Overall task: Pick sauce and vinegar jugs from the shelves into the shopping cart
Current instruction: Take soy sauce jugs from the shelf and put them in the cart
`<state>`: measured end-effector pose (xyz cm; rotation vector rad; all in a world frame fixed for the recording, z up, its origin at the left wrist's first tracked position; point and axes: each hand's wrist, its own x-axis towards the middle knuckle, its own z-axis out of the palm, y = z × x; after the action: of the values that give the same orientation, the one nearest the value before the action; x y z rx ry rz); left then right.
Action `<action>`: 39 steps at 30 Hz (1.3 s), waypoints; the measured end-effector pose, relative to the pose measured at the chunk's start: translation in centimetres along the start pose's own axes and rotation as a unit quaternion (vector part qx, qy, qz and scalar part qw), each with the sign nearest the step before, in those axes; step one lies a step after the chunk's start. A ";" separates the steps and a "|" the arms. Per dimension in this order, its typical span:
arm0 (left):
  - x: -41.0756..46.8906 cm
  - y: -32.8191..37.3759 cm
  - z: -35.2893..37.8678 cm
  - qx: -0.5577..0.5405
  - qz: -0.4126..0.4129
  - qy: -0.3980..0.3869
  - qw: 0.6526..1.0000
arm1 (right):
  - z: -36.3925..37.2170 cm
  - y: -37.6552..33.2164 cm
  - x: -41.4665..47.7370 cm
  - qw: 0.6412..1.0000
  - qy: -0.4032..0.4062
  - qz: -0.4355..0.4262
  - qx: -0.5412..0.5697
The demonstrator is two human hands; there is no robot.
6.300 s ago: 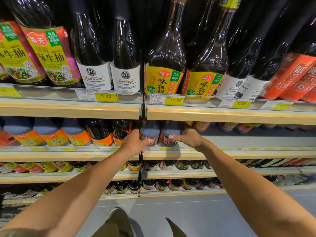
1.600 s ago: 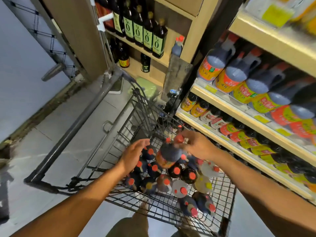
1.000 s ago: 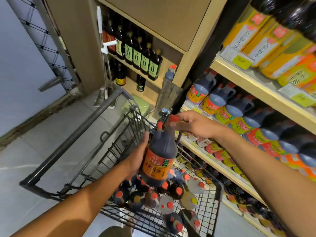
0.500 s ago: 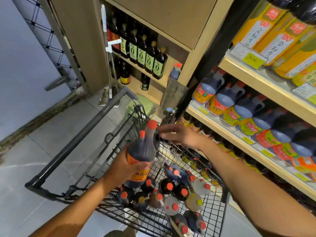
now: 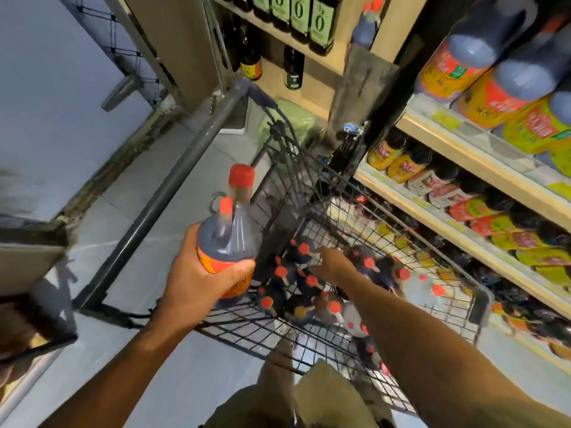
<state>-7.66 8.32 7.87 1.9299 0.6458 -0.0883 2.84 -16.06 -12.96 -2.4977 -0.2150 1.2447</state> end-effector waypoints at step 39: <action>2.2 8.8 1.2 -0.171 0.076 -0.154 0.970 | -19.5 -4.5 -14.2 0.756 0.305 -0.161 0.556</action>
<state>-1.37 5.49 13.88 1.5813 0.2826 -0.1661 9.88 -20.41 10.15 -1.5331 0.2159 0.1724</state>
